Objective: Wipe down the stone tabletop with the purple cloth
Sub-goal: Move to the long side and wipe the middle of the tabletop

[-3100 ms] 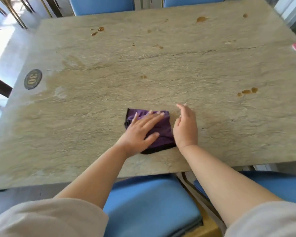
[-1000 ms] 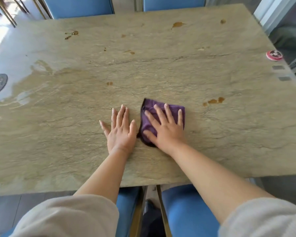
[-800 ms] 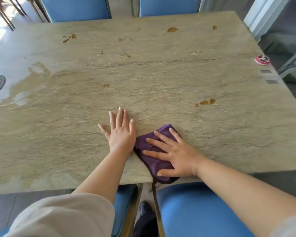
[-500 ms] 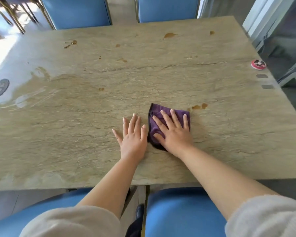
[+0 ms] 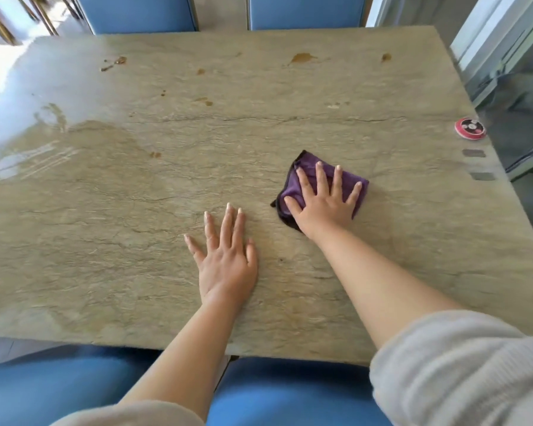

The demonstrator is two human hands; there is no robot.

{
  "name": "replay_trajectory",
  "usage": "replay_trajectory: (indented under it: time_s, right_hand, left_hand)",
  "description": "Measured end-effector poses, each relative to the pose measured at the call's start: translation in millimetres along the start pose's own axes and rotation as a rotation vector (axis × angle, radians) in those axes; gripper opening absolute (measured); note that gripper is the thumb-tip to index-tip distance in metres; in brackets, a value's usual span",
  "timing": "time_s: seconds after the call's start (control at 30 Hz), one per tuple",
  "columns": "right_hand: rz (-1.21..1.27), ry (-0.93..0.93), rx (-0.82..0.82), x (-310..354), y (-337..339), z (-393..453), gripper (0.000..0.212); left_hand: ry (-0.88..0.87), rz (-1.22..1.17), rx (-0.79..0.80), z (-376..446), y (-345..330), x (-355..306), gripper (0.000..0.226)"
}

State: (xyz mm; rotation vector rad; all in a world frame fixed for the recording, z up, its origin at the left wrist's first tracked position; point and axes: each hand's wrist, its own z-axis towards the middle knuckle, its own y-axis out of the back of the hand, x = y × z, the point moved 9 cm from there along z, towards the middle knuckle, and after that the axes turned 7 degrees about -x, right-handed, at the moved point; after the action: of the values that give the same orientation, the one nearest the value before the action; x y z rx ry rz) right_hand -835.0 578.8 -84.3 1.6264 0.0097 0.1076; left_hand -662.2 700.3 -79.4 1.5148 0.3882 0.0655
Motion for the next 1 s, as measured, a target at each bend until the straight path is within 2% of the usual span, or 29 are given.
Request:
replay_trajectory:
  time_s: [0.07, 0.1, 0.2, 0.23, 0.27, 0.3, 0.4, 0.47, 0.53, 0.63, 0.73, 0.8, 0.83, 0.87, 0.9, 1.0]
  right_hand:
    - [0.001, 0.127, 0.017, 30, -1, -2, 0.063]
    - [0.003, 0.261, 0.013, 43, -2, -13, 0.061]
    - [0.011, 0.838, -0.053, 57, 0, -64, 0.057]
    - [-0.005, 0.965, -0.05, 49, 1, -68, 0.055]
    - [-0.025, 0.993, -0.041, 41, 0, -59, 0.055]
    - [-0.039, 0.918, -0.038, 34, -1, -40, 0.056]
    - [0.014, 0.356, -0.038, 25, 1, 24, 0.059]
    - [0.028, 0.166, -0.035, 43, -1, 35, 0.059]
    - [0.028, 0.226, -0.014, 68, -1, 16, 0.06]
    - [0.012, 0.454, -0.02, 77, 1, -56, 0.061]
    - [-0.013, 0.79, 0.01, 53, 0, -141, 0.064]
    - [-0.066, 1.03, 0.057, 20, 3, -169, 0.065]
    - [-0.092, 1.089, 0.063, 3, 3, -168, 0.066]
    - [-0.106, 1.072, 0.052, -13, 2, -156, 0.065]
    - [-0.102, 0.964, 0.016, -26, 3, -135, 0.065]
    - [-0.007, 0.291, -0.091, -65, 12, -82, 0.067]
  left_hand:
    - [0.011, -0.009, -0.01, 0, 1, 1, 0.062]
    - [0.024, -0.022, -0.008, -1, 1, 3, 0.063]
    - [0.032, -0.023, 0.0, 0, -3, 6, 0.065]
    - [0.029, -0.01, 0.007, 1, -4, 6, 0.067]
    - [0.028, -0.002, 0.011, 1, -4, 7, 0.068]
    - [0.026, 0.003, 0.014, 1, -5, 6, 0.069]
    - [0.014, 0.025, 0.026, 1, -5, 5, 0.069]
    - [0.01, 0.03, 0.03, 1, -6, 5, 0.069]
    - [0.007, -0.001, 0.032, 2, -5, 5, 0.069]
    - [0.02, -0.087, 0.021, 1, -2, 7, 0.069]
    - [0.019, -0.14, 0.019, 2, 0, 7, 0.07]
    - [0.034, -0.124, 0.052, 1, -1, 8, 0.07]
    - [0.047, -0.119, 0.072, 1, -2, 7, 0.069]
    - [0.059, -0.134, 0.095, 0, -2, 4, 0.068]
    - [0.055, -0.163, 0.115, -1, -2, -4, 0.068]
    - [-0.039, -0.26, 0.163, -11, -3, -44, 0.066]
